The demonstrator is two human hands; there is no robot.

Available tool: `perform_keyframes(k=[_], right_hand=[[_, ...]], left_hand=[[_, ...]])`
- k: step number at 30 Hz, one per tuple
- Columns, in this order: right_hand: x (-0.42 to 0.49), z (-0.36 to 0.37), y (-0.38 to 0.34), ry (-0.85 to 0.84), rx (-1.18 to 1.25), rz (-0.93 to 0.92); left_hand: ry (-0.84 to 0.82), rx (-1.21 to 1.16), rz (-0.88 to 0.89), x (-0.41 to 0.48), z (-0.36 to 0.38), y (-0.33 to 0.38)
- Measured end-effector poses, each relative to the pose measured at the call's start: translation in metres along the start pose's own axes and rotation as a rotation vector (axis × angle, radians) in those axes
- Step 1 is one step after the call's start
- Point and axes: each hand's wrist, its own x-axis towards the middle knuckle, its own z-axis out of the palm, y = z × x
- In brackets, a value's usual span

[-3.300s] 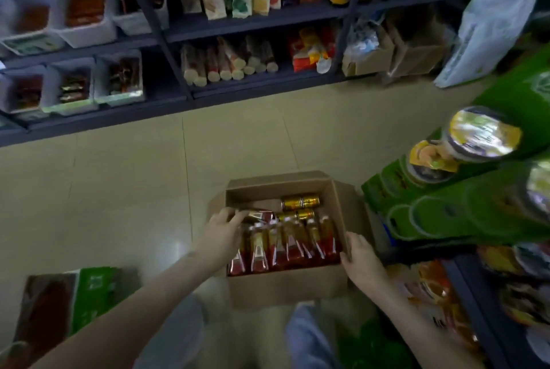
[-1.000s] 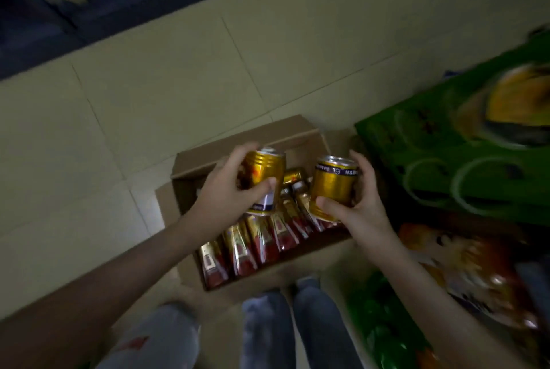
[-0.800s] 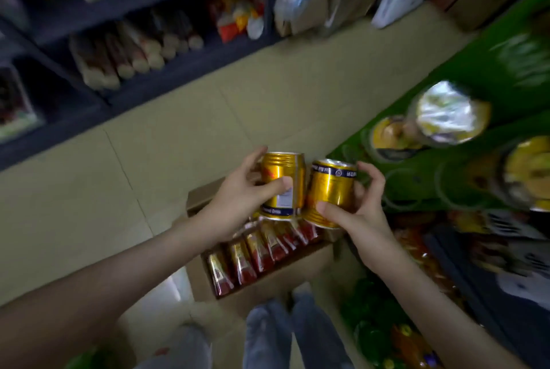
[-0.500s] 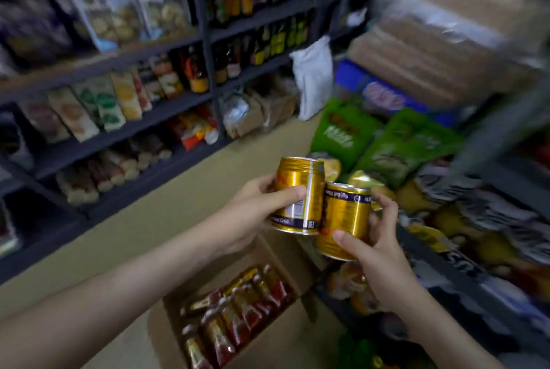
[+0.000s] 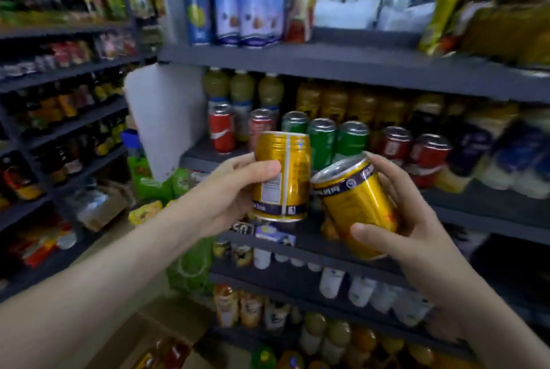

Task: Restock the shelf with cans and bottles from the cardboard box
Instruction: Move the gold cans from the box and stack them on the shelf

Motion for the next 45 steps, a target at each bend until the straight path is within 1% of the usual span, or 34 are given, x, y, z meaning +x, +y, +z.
perform_keyframes(k=[4,9,13,18,19,22,23,25,28,30,32,34,38,43,45], right_hand=[[-0.011,-0.060,-0.024,0.030,-0.064,-0.043],[0.000,-0.107,-0.046,0.127,-0.197,-0.101],[0.035,-0.134,-0.072,0.174,-0.375,-0.158],[0.093,-0.153,-0.104,0.140,-0.572,-0.210],[0.106,-0.155,-0.110,0.148,-0.571,-0.208],[0.139,-0.160,-0.117,0.195,-0.461,-0.187],[0.149,-0.163,-0.116,0.196,-0.472,-0.193],[0.167,-0.168,-0.114,0.171,-0.510,-0.177],[0.193,-0.174,-0.113,0.097,-0.511,-0.081],[0.210,-0.175,-0.112,0.064,-0.596,-0.064],[0.226,-0.176,-0.110,0.051,-0.655,-0.060],[0.238,-0.179,-0.108,0.041,-0.652,-0.027],[0.254,-0.185,-0.101,0.045,-0.592,0.005],[0.270,-0.182,-0.086,0.035,-0.498,0.017],[0.276,-0.179,-0.082,0.037,-0.478,0.008]], left_hand=[[-0.076,0.095,0.028,0.029,0.052,0.014],[-0.040,0.087,0.089,0.069,0.100,0.037],[-0.011,0.072,0.181,0.103,0.113,0.061],[-0.005,0.052,0.326,0.135,0.104,0.093],[0.011,0.046,0.355,0.141,0.101,0.099],[0.067,0.059,0.426,0.160,0.091,0.116],[0.081,0.061,0.437,0.166,0.088,0.120],[0.100,0.074,0.440,0.180,0.082,0.126],[0.150,0.134,0.439,0.198,0.074,0.126],[0.183,0.183,0.445,0.209,0.071,0.123],[0.210,0.222,0.434,0.219,0.070,0.119],[0.238,0.264,0.392,0.230,0.070,0.116],[0.265,0.373,0.338,0.245,0.071,0.111],[0.340,0.510,0.309,0.257,0.064,0.110],[0.325,0.538,0.314,0.259,0.060,0.112]])
